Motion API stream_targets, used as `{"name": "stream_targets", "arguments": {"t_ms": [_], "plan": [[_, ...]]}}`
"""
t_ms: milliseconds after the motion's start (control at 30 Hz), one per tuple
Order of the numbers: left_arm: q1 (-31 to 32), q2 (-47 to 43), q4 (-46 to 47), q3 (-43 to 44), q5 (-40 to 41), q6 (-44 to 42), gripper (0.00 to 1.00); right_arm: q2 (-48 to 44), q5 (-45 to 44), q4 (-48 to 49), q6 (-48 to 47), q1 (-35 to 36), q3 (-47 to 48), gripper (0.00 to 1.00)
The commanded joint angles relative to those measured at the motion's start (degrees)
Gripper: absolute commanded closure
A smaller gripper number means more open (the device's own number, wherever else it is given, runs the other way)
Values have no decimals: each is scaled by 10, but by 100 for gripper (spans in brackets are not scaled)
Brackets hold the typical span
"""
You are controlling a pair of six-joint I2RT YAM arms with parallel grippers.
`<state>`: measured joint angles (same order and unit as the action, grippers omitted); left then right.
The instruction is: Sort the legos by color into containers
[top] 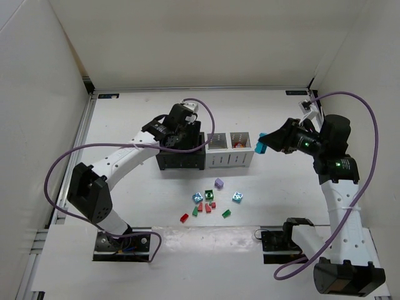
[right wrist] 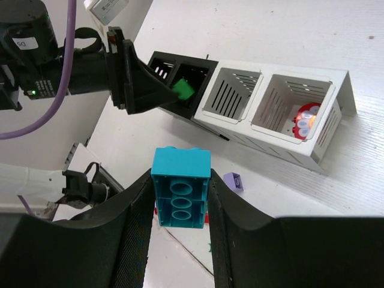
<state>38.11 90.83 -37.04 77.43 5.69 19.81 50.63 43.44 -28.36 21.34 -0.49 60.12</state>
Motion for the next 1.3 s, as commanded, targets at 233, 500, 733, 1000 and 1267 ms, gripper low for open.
{"name": "stream_targets", "arguments": {"t_ms": [233,500,733,1000,1267], "plan": [[7,-70,-28,25,5,-5,11,2,-35,-10,-22,4,27,100],[2,-199,-77,10,77,29,0,73,-116,-8,-58,137,69,100],[-23,-381,-211,-93,213,168,0,252,-216,30,-115,345,200,100],[-29,-527,-386,-139,236,278,0,483,-230,55,-154,436,398,100],[-29,-605,-420,-166,248,288,0,633,-278,43,-173,495,542,100]]}}
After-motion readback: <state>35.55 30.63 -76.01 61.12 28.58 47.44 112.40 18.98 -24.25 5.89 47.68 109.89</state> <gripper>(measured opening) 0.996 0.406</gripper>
